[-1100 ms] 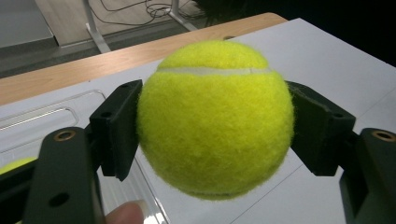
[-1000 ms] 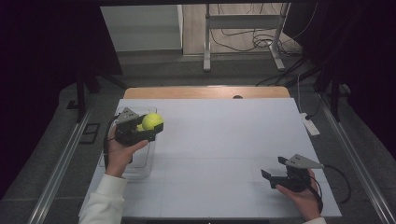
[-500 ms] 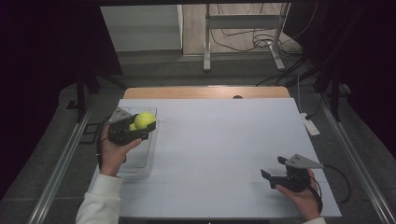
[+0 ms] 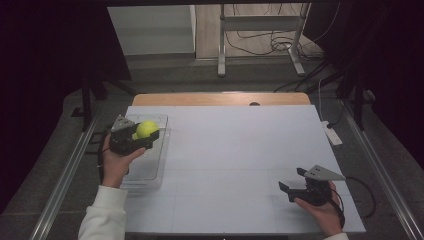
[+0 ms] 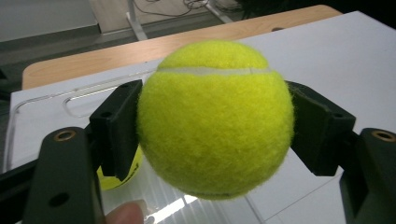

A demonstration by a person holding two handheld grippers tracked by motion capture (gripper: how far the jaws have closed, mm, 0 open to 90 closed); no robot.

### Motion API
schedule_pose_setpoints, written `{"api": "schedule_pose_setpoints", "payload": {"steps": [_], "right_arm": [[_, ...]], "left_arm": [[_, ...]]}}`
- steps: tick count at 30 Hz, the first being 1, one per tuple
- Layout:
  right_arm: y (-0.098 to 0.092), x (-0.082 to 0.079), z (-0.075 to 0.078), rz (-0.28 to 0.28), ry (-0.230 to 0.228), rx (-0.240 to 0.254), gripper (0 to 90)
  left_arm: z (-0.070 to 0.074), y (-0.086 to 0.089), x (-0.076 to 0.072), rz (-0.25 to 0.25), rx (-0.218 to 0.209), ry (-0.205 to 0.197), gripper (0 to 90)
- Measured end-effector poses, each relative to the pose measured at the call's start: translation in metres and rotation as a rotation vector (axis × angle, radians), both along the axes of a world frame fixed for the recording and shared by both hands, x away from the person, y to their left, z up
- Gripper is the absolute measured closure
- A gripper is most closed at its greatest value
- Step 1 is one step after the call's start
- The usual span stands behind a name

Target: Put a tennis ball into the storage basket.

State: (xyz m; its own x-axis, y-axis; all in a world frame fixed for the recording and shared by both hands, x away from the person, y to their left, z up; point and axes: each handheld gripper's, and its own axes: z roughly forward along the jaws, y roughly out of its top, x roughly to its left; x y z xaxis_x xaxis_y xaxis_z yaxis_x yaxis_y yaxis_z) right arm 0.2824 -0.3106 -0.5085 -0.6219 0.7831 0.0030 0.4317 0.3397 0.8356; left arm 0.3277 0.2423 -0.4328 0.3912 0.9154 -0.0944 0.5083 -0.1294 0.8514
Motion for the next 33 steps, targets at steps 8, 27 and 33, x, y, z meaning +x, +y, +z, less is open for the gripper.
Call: {"api": "schedule_pose_setpoints", "payload": {"steps": [8, 27, 33], "right_arm": [[0.0, 0.0, 0.0, 0.0, 0.002, 0.0, 13.1], [0.0, 0.0, 0.0, 0.002, 0.002, 0.0, 13.2], [0.0, 0.0, 0.0, 0.002, 0.004, 0.0, 13.2]], "left_arm": [[-0.004, 0.009, 0.002, 0.035, 0.015, 0.019, 26.8], [-0.01, 0.036, -0.003, 0.098, 0.034, 0.064, 26.8], [-0.012, 0.041, -0.003, 0.101, 0.028, 0.085, 26.7]]}}
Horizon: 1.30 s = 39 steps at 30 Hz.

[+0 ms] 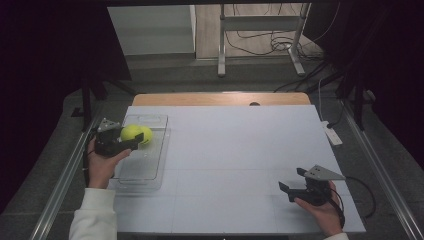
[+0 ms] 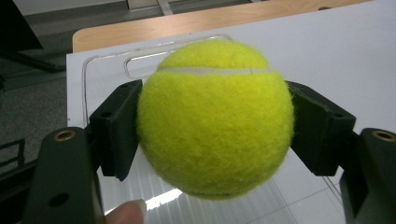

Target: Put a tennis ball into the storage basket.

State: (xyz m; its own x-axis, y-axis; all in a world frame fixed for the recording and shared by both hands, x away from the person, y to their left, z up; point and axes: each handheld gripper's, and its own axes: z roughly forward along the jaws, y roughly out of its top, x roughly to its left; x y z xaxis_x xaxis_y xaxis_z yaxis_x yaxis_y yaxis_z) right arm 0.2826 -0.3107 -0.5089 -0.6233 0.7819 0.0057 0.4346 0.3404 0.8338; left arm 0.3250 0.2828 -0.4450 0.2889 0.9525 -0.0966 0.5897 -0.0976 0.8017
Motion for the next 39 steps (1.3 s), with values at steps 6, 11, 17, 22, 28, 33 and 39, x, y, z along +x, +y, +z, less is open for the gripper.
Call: {"api": "schedule_pose_setpoints", "payload": {"steps": [6, 11, 17, 22, 28, 33, 39], "right_arm": [[0.0, 0.0, 0.0, -0.002, 0.001, -0.002, 13.1], [0.0, 0.0, 0.0, 0.001, 0.001, -0.002, 13.2], [0.0, 0.0, 0.0, 0.0, 0.001, -0.002, 13.2], [0.0, 0.0, 0.0, 0.002, 0.001, -0.004, 13.2], [0.0, 0.0, -0.001, 0.002, 0.002, -0.01, 13.2], [0.0, 0.0, -0.001, 0.002, 0.001, -0.01, 13.2], [0.0, 0.0, -0.001, 0.002, 0.002, -0.012, 13.2]], "left_arm": [[-0.002, 0.001, 0.001, 0.001, 0.008, 0.013, 26.7], [-0.005, 0.002, 0.001, 0.007, 0.011, 0.025, 26.7], [-0.007, 0.003, 0.002, 0.011, 0.017, 0.041, 26.7], [-0.009, 0.004, 0.003, 0.013, 0.031, 0.054, 26.7], [-0.014, 0.005, 0.005, 0.01, 0.041, 0.084, 26.7], [-0.018, 0.005, 0.007, 0.007, 0.063, 0.111, 26.7], [-0.021, 0.005, 0.008, 0.003, 0.072, 0.132, 26.7]]}}
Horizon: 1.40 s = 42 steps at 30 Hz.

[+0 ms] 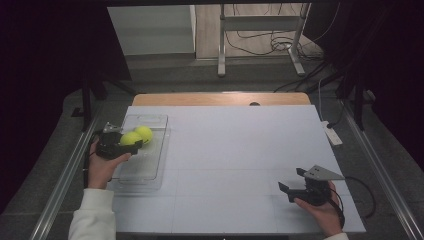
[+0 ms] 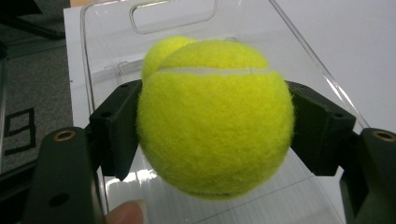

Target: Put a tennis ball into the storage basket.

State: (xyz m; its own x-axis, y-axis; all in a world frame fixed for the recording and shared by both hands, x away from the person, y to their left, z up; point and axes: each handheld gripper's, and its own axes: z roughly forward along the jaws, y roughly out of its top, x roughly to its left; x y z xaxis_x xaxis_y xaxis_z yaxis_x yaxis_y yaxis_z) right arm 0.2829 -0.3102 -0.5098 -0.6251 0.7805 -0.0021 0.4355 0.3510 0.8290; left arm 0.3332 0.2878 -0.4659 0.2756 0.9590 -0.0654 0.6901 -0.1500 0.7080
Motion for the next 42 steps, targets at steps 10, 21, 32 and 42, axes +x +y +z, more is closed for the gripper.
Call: {"api": "schedule_pose_setpoints", "payload": {"steps": [10, 21, 32, 42], "right_arm": [[0.0, 0.0, 0.0, 0.004, 0.001, 0.002, 13.2], [0.001, 0.0, -0.001, 0.007, 0.003, -0.003, 13.2], [0.001, 0.001, -0.001, 0.008, 0.004, -0.002, 13.2], [0.001, 0.001, -0.001, 0.009, 0.004, -0.001, 13.2]], "left_arm": [[-0.008, -0.003, 0.005, -0.013, 0.036, 0.064, 26.7], [-0.015, -0.003, 0.008, 0.002, 0.079, 0.122, 26.6], [-0.018, -0.005, 0.01, -0.001, 0.118, 0.155, 26.4], [-0.018, -0.005, 0.01, 0.004, 0.129, 0.162, 26.2]]}}
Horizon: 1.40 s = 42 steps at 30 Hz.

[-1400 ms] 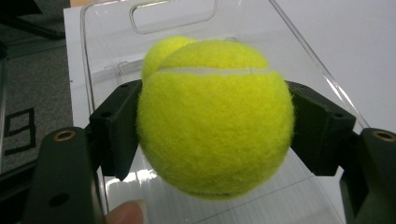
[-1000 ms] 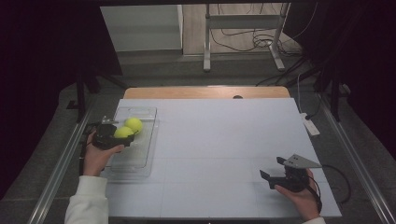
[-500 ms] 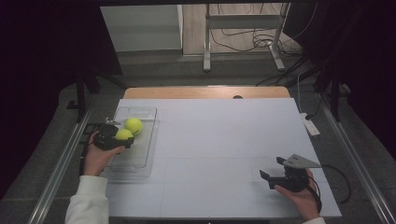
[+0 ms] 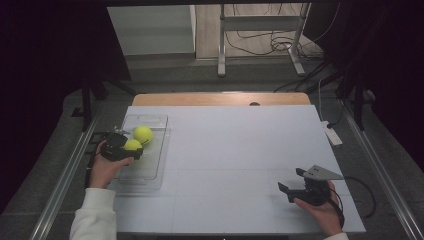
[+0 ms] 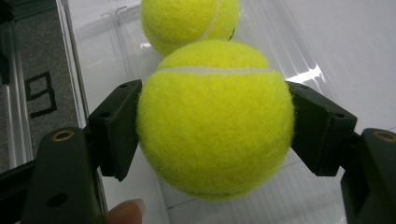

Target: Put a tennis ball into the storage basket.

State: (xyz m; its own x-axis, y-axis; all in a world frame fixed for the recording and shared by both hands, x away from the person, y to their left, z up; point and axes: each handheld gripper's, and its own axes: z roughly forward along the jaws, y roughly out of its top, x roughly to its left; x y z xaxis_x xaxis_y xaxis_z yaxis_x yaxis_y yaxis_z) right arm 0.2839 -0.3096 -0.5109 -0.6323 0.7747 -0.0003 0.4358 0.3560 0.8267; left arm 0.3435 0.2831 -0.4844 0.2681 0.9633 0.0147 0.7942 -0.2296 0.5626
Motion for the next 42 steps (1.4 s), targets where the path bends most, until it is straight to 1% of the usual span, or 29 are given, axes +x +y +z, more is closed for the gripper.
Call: {"api": "schedule_pose_setpoints", "payload": {"steps": [5, 7, 9, 11, 16, 22, 27, 31, 32, 33, 34, 35, 36, 38, 40, 42], "right_arm": [[0.0, 0.0, 0.0, 0.003, 0.0, 0.002, 13.1], [0.0, 0.0, 0.0, 0.003, 0.001, 0.006, 13.1], [0.001, 0.0, 0.0, 0.006, 0.0, 0.005, 13.1], [0.001, 0.0, 0.0, 0.009, 0.0, 0.003, 13.0], [0.001, 0.0, 0.0, 0.004, 0.0, 0.005, 13.0], [0.0, 0.0, 0.0, 0.004, 0.001, 0.004, 13.1], [-0.001, 0.001, 0.0, -0.003, 0.003, 0.009, 13.1], [0.0, 0.003, 0.0, 0.0, 0.005, 0.019, 13.1], [0.0, 0.003, -0.001, 0.0, 0.007, 0.022, 13.1], [0.0, 0.004, -0.001, 0.0, 0.009, 0.024, 13.1], [0.0, 0.005, -0.001, 0.0, 0.011, 0.024, 13.1], [0.0, 0.005, -0.001, 0.001, 0.012, 0.027, 13.1], [0.0, 0.006, -0.002, 0.003, 0.012, 0.03, 13.1], [-0.001, 0.006, -0.001, 0.005, 0.011, 0.035, 13.1], [-0.002, 0.006, -0.001, 0.006, 0.009, 0.036, 13.1], [-0.002, 0.006, -0.001, 0.006, 0.008, 0.037, 13.1]], "left_arm": [[0.0, 0.0, 0.0, 0.009, 0.004, 0.003, 25.7], [0.001, 0.0, 0.0, 0.026, 0.005, -0.019, 23.0], [0.004, 0.0, -0.001, 0.034, -0.01, -0.042, 20.6], [0.005, 0.0, -0.002, 0.034, -0.012, -0.045, 18.8], [0.007, -0.001, -0.002, 0.03, -0.025, -0.052, 17.3], [0.011, -0.002, -0.004, 0.019, -0.062, -0.082, 16.8], [0.015, -0.005, -0.007, -0.005, -0.114, -0.118, 16.6], [0.018, -0.012, -0.012, -0.05, -0.125, -0.144, 16.2], [0.018, -0.014, -0.013, -0.058, -0.128, -0.149, 16.1], [0.02, -0.016, -0.015, -0.065, -0.124, -0.163, 16.0], [0.02, -0.016, -0.015, -0.065, -0.124, -0.163, 16.1], [0.023, -0.02, -0.018, -0.08, -0.123, -0.185, 16.2], [0.023, -0.02, -0.018, -0.08, -0.123, -0.185, 16.1], [0.025, -0.025, -0.021, -0.096, -0.125, -0.205, 16.1], [0.027, -0.028, -0.023, -0.116, -0.138, -0.219, 15.8], [0.028, -0.031, -0.026, -0.125, -0.151, -0.226, 15.3]]}}
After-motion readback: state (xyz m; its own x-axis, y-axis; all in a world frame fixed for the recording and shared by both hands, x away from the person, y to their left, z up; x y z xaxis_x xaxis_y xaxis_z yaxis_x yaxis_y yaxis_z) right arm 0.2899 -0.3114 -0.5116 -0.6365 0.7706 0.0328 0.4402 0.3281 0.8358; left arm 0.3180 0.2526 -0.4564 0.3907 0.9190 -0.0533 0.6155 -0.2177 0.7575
